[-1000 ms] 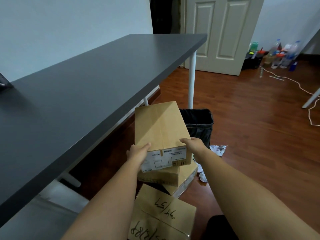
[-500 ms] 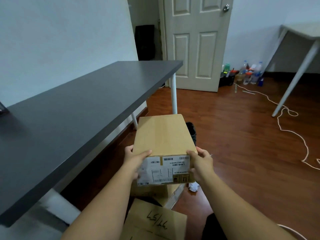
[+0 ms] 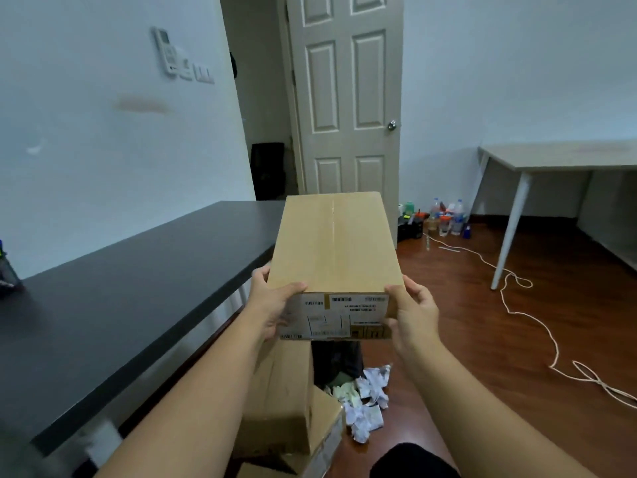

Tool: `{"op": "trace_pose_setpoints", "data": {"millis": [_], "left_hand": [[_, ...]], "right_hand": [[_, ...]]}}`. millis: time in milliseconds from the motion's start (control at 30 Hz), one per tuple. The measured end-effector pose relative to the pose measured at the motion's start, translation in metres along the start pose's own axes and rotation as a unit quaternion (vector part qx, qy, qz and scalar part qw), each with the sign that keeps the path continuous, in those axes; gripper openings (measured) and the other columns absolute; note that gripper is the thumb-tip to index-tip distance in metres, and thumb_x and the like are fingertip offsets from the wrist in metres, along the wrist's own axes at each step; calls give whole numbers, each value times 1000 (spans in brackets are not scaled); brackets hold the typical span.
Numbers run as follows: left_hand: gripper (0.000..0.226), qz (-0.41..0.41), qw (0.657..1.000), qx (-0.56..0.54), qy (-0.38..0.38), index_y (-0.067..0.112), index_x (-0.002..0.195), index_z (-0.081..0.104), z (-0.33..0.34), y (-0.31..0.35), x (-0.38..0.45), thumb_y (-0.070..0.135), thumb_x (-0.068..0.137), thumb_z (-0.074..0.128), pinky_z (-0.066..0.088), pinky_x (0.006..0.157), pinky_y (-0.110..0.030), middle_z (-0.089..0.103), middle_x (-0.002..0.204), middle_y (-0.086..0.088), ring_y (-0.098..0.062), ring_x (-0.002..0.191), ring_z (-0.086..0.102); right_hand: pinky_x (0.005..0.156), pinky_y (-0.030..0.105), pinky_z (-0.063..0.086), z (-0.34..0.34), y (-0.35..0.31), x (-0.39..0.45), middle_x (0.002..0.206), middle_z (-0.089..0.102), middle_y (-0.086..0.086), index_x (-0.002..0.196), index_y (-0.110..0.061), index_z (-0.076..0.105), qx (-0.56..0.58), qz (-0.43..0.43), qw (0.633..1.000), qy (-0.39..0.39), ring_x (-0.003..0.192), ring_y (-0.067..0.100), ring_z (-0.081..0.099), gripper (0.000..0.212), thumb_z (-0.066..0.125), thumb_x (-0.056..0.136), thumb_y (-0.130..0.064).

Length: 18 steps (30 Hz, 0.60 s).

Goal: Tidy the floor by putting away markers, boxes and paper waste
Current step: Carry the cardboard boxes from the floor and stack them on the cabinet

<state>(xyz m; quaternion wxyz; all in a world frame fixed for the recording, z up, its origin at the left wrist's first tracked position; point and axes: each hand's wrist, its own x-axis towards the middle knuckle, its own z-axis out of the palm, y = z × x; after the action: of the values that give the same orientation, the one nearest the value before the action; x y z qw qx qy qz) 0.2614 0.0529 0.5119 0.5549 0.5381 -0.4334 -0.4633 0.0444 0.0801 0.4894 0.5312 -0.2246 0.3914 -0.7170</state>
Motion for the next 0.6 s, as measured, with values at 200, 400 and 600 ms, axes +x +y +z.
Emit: {"op": "trace_pose_setpoints", "data": {"millis": [200, 400, 600], "left_hand": [[71, 121, 992, -25, -18, 25, 132, 33, -25, 75, -31, 6, 79, 77, 52, 86, -53, 53, 115, 3, -22, 105, 56], [81, 207, 978, 14, 14, 29, 134, 30, -104, 138, -75, 9, 75, 81, 55, 82, -47, 49, 123, 4, -19, 112, 52], [87, 255, 960, 24, 114, 34, 135, 33, -195, 176, -125, 4, 71, 83, 52, 68, -36, 52, 126, 4, -23, 116, 54]], "right_hand": [[69, 38, 52, 49, -38, -34, 93, 66, 0, 113, -16, 54, 92, -57, 992, -66, 84, 15, 64, 33, 61, 87, 2], [79, 47, 55, 124, -39, -80, 107, 63, 5, 106, -20, 58, 149, -40, 975, -160, 97, 23, 64, 27, 63, 87, -1], [78, 45, 55, 200, -29, -136, 113, 60, 1, 120, -20, 54, 169, 16, 943, -286, 103, 20, 61, 37, 61, 89, -2]]}}
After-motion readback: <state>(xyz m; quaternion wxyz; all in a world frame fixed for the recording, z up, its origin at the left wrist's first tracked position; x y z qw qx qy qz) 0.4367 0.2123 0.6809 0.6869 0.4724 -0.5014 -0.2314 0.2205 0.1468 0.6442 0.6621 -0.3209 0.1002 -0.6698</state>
